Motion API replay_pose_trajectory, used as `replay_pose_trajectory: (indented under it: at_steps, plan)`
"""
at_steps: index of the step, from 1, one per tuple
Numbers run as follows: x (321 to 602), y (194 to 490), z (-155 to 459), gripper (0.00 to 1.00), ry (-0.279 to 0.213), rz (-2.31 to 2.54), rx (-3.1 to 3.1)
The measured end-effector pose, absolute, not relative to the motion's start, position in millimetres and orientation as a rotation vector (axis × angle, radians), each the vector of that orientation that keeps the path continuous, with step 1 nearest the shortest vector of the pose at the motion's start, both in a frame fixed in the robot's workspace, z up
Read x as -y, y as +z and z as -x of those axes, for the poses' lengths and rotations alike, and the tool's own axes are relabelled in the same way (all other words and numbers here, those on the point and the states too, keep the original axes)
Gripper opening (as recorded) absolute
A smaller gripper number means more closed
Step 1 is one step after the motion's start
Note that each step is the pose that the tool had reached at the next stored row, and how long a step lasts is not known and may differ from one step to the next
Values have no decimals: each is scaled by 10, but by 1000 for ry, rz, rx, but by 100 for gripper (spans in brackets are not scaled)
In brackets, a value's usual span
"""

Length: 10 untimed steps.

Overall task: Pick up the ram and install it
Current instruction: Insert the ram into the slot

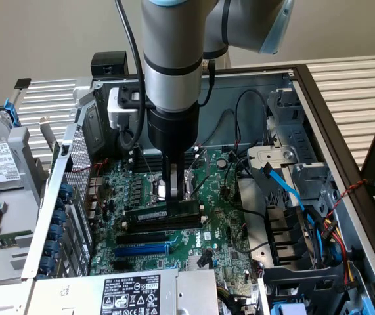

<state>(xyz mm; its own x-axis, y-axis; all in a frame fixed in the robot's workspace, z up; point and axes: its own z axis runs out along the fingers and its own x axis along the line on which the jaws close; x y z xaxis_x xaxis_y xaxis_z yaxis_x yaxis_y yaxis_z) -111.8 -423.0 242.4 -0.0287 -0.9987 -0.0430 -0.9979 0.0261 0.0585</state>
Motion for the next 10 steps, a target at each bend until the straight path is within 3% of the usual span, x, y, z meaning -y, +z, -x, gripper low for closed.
replay_pose_trajectory:
  at_steps: [10]
  plan:
    - [4233, 2416, 1118, 12, -116, -2184, 2244]
